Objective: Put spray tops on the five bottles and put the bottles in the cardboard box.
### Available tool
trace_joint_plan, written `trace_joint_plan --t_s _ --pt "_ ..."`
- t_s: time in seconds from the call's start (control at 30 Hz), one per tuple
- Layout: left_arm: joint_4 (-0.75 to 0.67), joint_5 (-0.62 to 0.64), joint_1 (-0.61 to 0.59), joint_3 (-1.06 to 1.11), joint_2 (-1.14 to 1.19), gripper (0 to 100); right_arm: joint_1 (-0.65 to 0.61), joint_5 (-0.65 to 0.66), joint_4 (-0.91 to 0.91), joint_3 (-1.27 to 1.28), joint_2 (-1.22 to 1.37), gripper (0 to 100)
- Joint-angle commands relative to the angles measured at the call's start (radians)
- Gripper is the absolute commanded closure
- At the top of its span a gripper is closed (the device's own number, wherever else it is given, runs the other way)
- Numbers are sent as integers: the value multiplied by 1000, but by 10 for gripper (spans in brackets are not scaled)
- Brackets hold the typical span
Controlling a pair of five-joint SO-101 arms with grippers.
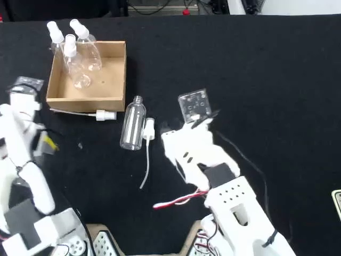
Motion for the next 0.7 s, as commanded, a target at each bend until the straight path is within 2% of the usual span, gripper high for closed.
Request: trace_joint_plan --t_s 0.0,0.13,0.23,0.43,0.57,0.67 --pt "-74 112 76 131 -181 838 -32 -2 -25 -15 4 900" --pt "-98 158 157 278 -361 840 -32 -3 -37 -90 142 900" --pt "-100 245 216 329 -446 841 -35 -77 -32 -180 292 900" --pt "-109 361 292 343 -474 840 -87 -275 -32 -302 499 899" --pt "-120 408 355 344 -476 840 -149 -302 -38 -317 524 899" --pt "-203 442 357 389 -476 839 -158 -304 -38 -317 530 899"
